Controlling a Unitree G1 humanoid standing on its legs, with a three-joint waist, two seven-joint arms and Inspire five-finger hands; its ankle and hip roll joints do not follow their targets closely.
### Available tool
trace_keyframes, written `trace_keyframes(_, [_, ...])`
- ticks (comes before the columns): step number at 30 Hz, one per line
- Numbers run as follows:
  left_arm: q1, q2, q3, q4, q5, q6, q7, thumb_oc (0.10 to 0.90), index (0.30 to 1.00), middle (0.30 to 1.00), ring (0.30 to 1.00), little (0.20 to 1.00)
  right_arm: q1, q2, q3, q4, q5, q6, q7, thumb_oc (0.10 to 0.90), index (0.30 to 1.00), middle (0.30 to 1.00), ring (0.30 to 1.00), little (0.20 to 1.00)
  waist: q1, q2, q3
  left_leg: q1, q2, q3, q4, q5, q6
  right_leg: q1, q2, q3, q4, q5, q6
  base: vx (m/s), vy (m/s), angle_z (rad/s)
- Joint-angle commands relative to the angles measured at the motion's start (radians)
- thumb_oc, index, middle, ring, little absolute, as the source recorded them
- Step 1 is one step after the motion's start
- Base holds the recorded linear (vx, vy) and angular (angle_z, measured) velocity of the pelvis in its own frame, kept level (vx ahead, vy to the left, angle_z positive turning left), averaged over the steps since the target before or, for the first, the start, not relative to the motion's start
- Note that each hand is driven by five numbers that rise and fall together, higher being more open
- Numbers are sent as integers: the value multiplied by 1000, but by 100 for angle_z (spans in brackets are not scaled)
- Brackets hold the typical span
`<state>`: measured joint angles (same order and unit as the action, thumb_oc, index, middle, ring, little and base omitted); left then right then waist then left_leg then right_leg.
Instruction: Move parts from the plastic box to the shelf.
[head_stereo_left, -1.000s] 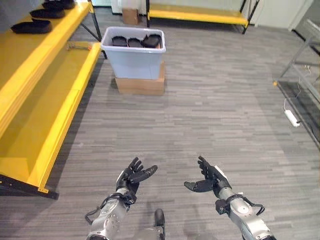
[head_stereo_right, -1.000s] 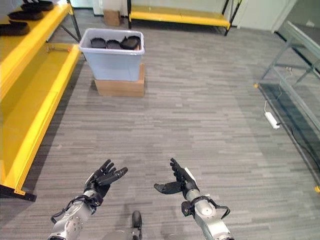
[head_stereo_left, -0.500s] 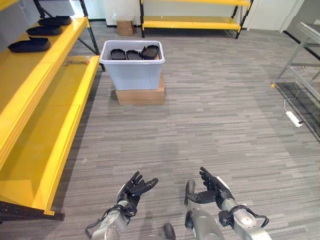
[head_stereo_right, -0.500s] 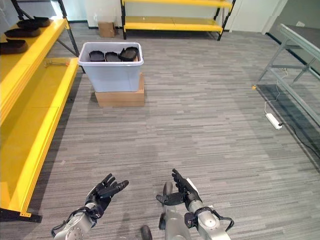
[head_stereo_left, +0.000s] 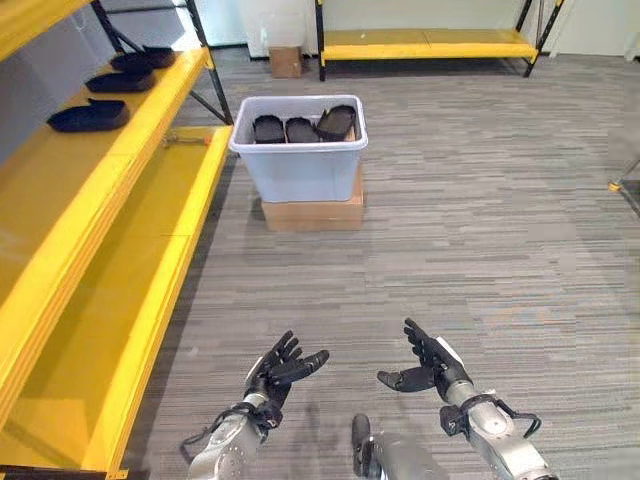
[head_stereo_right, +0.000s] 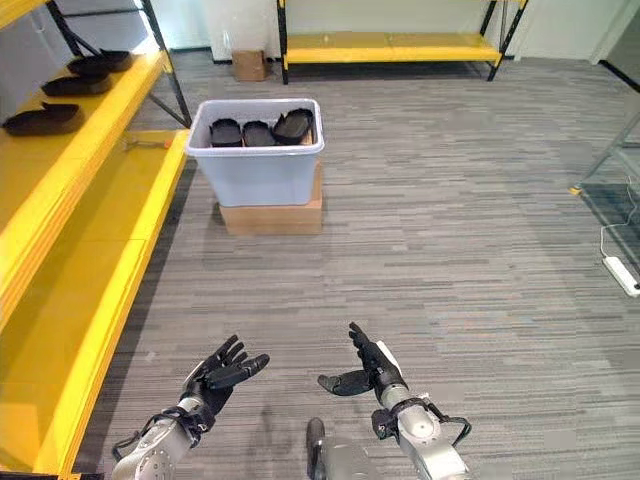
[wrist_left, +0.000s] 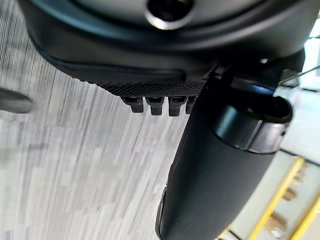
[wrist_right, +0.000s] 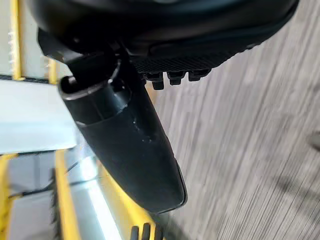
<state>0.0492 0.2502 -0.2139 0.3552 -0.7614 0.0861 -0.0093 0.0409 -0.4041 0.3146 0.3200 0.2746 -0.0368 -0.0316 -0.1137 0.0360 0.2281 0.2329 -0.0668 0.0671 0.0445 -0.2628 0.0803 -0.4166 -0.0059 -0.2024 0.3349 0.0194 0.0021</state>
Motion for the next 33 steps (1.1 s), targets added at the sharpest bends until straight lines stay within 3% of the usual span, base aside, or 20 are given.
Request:
trace_keyframes(1, [13,42,19,-75,16,-62,-21,900,1000,1000,1000,1000,-13,25,-36,-93,-8,-70,-8,900,1000,1000,1000,1000,-5,-56,-26,-3,-32,-48,-60,61,6,125,-45,22,-244,153,125,236,-4,-24])
trace_keyframes(9, [35,40,36,-63,23,-76,-48,900,1000,1000,1000,1000,48,27,-61,-106,-5,-74,25,900,1000,1000,1000,1000,-24,-57,-33,6,-31,-23,-37,40,12,121,-49,30,-203,141,126,133,-9,1])
trace_keyframes(19, [42,39,24,-78,50,-88,-40,900,1000,1000,1000,1000,41,26,-46,-103,1,-65,28,900,1000,1000,1000,1000,-30,-46,-83,66,-4,51,-11,22,-20,188,-57,-37,-233,100,94,99,-67,8])
trace_keyframes(23, [21,36,25,-81,57,-70,-37,900,1000,1000,1000,1000,30,20,-43,-88,9,-59,18,900,1000,1000,1000,1000,-43,-28,-105,75,28,84,9,82,-54,216,-40,-43,-247,67,67,125,-89,0])
trace_keyframes(28, [13,33,27,-74,51,-81,-15,900,1000,1000,1000,1000,34,15,-45,-98,26,-54,30,900,1000,1000,1000,1000,-50,-14,-113,65,41,75,56,147,-86,230,-18,-42,-256,42,42,36,-80,2])
trace_keyframes(31, [5,27,22,-60,18,-120,0,900,1000,1000,1000,1000,29,-1,-34,-97,4,-47,66,900,1000,1000,1000,1000,-50,-2,-124,6,44,73,256,297,-146,260,6,-50,-278,3,-7,-26,-94,2])
trace_keyframes(32, [3,25,21,-58,16,-127,4,900,1000,1000,1000,1000,28,-4,-30,-98,2,-45,65,900,1000,1000,1000,1000,-48,-4,-123,-19,44,75,304,313,-151,270,7,-47,-285,-2,-13,-14,-130,1])
trace_keyframes(33, [-3,23,19,-61,17,-129,15,900,1000,1000,1000,1000,25,-9,-22,-94,10,-44,52,900,1000,1000,1000,1000,-34,-27,-110,-129,53,95,474,329,-154,313,-3,-29,-305,-12,-25,-12,-143,-5])
